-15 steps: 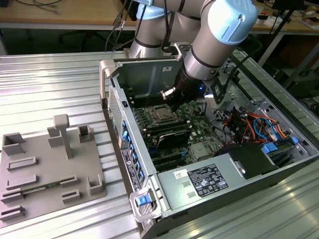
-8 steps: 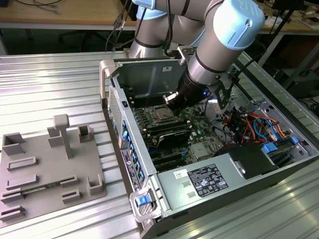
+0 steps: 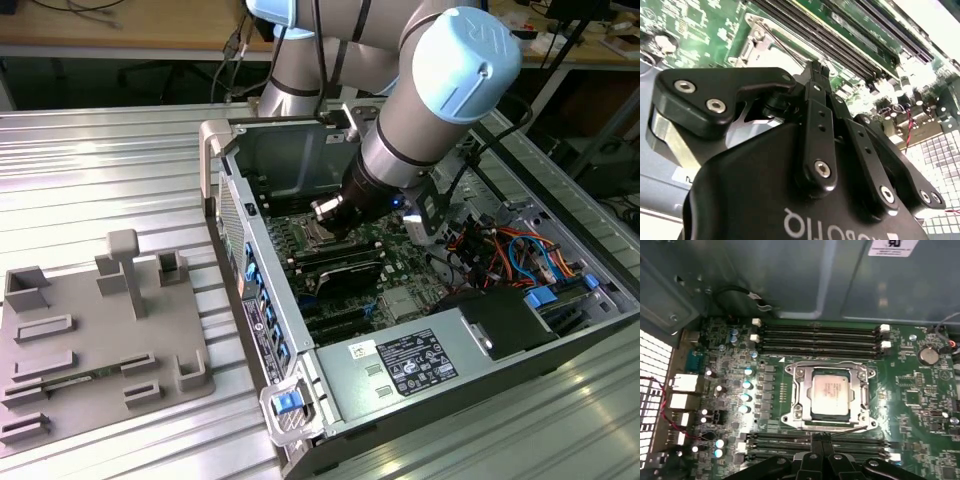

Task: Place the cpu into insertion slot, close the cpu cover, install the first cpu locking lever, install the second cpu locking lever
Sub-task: 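Install the second cpu locking lever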

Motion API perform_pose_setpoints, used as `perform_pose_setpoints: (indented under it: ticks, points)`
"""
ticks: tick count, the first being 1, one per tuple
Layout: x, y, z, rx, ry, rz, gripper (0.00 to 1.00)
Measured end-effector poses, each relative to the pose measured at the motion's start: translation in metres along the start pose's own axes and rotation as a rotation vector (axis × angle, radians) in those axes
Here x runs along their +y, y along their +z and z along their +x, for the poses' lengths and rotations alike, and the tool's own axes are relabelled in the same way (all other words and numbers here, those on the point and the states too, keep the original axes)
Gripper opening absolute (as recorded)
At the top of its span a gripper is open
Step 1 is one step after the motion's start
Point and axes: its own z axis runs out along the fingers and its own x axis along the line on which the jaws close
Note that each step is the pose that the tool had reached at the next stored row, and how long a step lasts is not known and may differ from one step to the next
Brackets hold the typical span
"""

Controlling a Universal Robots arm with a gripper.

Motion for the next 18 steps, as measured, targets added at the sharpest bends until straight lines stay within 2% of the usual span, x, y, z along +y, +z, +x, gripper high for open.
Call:
perform_pose_setpoints:
  ticks: [4, 7, 10, 12, 15, 18]
  points:
    - [-0.0020, 0.0072, 0.0090, -0.0003, 0.002, 0.0001, 0.11]
    - [-0.0029, 0.0105, 0.0095, -0.0015, 0.009, -0.0016, 0.11]
    - [-0.0030, 0.0114, 0.0099, -0.0022, 0.015, -0.0085, 0.11]
    - [-0.0028, 0.0115, 0.0104, 0.0004, 0.021, -0.0159, 0.11]
    - [-0.0024, 0.0126, 0.0104, 0.0043, 0.024, -0.0164, 0.11]
    - [-0.0023, 0.0170, 0.0105, 0.0070, 0.025, -0.0164, 0.11]
